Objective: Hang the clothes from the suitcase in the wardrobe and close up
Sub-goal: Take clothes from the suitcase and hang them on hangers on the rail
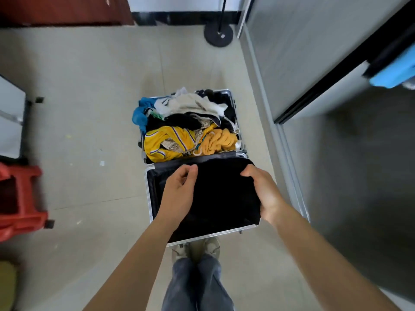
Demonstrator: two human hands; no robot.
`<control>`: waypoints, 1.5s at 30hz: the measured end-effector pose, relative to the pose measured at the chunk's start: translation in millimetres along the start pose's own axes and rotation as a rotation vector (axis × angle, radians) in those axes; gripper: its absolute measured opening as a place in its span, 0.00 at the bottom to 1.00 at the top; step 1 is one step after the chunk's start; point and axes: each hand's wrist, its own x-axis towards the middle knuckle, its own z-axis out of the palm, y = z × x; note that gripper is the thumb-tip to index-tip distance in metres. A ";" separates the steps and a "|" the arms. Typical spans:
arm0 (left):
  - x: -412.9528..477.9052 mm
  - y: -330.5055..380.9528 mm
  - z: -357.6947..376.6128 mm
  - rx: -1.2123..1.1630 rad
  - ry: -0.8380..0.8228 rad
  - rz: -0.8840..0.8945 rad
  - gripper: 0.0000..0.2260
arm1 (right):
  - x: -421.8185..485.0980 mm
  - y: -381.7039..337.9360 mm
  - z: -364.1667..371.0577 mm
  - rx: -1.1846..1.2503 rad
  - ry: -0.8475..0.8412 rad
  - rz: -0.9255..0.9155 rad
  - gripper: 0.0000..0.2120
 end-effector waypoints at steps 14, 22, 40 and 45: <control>-101.7 218.4 -14.6 0.426 -0.054 0.444 0.12 | -266.1 -204.3 -11.7 0.266 0.029 -0.477 0.11; -142.9 249.3 32.9 0.322 -0.272 0.875 0.31 | -322.2 -261.7 -40.6 0.425 -0.007 -0.646 0.10; -162.5 471.7 148.6 0.080 -0.090 0.748 0.13 | -360.2 -323.5 -242.0 0.366 0.271 -0.716 0.20; -182.5 516.5 183.7 0.163 -0.190 0.736 0.13 | -368.6 -321.5 -286.4 0.207 0.392 -0.771 0.05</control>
